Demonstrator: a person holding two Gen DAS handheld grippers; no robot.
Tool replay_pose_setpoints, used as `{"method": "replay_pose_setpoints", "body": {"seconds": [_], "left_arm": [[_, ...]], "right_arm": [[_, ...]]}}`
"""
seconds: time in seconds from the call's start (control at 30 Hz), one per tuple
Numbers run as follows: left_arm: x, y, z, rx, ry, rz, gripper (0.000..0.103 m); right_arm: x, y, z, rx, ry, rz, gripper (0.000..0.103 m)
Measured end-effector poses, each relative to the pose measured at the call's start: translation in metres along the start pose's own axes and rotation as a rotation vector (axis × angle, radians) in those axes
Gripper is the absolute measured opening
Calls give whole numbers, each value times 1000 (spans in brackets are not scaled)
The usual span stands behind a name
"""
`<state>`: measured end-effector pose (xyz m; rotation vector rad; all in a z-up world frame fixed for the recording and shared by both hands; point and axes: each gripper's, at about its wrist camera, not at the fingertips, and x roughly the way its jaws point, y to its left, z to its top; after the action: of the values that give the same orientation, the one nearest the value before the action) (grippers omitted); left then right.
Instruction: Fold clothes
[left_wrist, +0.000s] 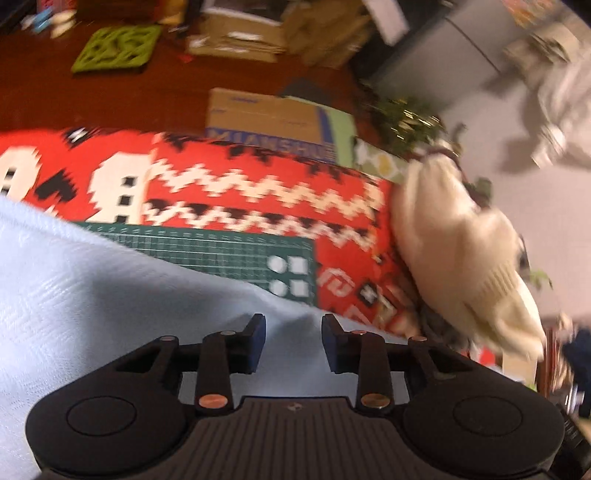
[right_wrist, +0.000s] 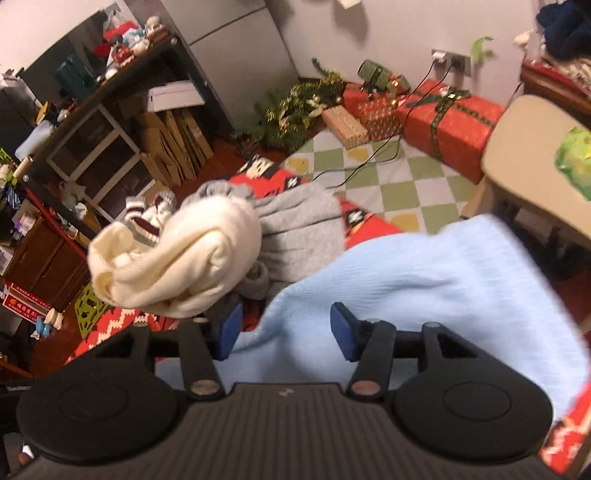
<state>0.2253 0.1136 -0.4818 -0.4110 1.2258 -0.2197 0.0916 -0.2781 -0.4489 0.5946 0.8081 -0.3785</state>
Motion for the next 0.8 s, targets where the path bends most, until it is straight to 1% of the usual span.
{"method": "replay_pose_setpoints", "body": {"seconds": [0.07,0.13,0.2,0.23,0.27,0.3,0.43,0.5,0.63,0.73,0.77,0.8], "left_arm": [[1,-18,-9,80,14,-16,32],[2,-36,-18,161,29,-31,32],[10,-55,-30,235,68,-49,30],[13,-64,-36,268,87,-57,28],[17,-73,-43,299,99,-66,28],[20,-81,-50,329,110,-75,28],[30,-116,-75,435,141,-112,27],[36,-129,-85,483,158,-117,27],[54,-150,-101,571,204,-120,25],[61,-163,-114,643,216,-89,24],[62,-166,-119,663,220,-80,23],[65,-169,-122,680,223,-70,23]], "right_arm": [[-24,-7,2,-31,-39,-37,57],[-49,-17,4,-83,-88,-104,57],[-67,-33,6,-107,-110,-172,59],[-72,-45,8,-101,-111,-195,61],[-75,-56,9,-88,-104,-211,66],[-77,-69,9,-75,-92,-221,67],[-83,-113,-2,-107,-78,-260,67],[-86,-134,-13,-86,-55,-212,67],[-85,-164,-35,17,-25,-56,67],[-72,-173,-43,14,-8,-8,67],[-67,-175,-42,12,0,9,60],[-62,-176,-42,12,8,26,51]]}}
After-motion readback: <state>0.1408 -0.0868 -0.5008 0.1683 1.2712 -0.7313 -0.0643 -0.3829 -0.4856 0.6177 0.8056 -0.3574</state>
